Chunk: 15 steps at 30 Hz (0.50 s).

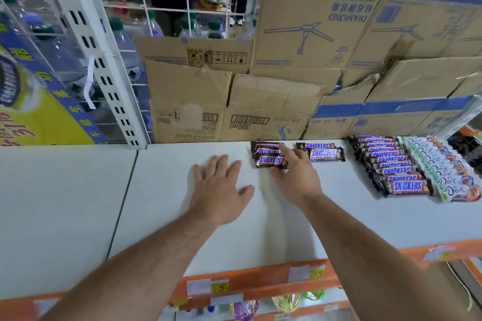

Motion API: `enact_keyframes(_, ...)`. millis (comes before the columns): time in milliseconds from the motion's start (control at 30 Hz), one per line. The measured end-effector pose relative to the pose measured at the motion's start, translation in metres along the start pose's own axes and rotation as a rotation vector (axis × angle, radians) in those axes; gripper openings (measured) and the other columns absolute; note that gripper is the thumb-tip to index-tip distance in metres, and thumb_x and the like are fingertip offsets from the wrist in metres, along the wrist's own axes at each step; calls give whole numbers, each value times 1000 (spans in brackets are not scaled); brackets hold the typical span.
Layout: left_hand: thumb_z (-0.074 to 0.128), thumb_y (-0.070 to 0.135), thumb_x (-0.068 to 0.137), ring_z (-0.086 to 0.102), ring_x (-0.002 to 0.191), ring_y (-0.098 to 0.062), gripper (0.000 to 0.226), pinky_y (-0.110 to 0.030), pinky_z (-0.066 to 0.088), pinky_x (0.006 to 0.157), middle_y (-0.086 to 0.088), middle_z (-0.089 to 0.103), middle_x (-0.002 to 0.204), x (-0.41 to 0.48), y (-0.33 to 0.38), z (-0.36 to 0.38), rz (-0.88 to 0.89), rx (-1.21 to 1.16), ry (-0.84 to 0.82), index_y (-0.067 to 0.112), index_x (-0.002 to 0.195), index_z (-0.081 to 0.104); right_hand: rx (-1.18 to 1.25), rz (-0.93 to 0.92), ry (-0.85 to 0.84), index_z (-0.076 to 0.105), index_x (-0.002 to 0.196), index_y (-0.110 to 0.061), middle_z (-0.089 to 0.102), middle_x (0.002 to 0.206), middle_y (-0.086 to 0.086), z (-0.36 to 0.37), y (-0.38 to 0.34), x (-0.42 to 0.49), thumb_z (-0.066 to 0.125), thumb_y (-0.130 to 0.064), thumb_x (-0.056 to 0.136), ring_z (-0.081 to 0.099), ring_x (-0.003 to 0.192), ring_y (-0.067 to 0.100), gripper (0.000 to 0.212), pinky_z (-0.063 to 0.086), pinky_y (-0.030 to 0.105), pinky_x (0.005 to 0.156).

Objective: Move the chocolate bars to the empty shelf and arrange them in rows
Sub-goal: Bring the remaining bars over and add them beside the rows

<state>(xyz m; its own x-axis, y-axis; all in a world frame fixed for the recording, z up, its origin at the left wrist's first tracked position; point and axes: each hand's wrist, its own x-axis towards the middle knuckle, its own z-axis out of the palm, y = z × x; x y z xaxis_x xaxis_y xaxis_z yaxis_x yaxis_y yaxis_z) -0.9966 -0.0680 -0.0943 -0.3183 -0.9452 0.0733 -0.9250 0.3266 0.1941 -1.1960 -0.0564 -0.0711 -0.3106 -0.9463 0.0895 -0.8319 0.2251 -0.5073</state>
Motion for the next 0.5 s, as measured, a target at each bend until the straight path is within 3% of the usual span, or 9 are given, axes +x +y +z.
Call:
enact_keyframes(167,26,73,75,-4,148,-15,82,-55,-5,114,4,6,162,2,-3,-4,-9,-73,-87,38,149,21,-4,42,-29,32,146,-21,32,148,4,-6,-5,-22,66,-30,80,55,116,27,74,46,33,90)
enact_keyframes(233,33,72,73,-8,147,-11,83,-52,-9,115,7,2,162,3,-6,-9,-15,-133,-153,40,149,21,-34,25,-74,44,137,-17,43,139,6,-10,-7,-38,63,-28,81,54,116,27,60,44,32,92)
enact_keyframes(300,41,68,74,-9,147,-9,82,-50,-9,116,8,1,163,2,-9,-16,-7,-162,-203,42,149,21,-164,-103,-145,60,121,-14,58,123,7,-14,-11,-56,56,-28,86,52,115,28,38,40,32,96)
enact_keyframes(367,47,63,77,-7,148,-9,79,-48,-7,117,8,3,163,0,-11,-26,1,-183,-249,42,149,23,-295,-227,-216,65,108,-16,62,114,5,-20,-15,-72,47,-29,89,51,113,28,29,41,35,96)
enact_keyframes(500,46,66,82,4,148,-12,73,-53,-2,116,11,10,161,-20,-18,-47,-11,-147,-300,42,148,26,-438,-288,-323,58,121,-20,57,118,5,-37,-23,-92,49,-29,88,51,112,28,35,49,39,90)
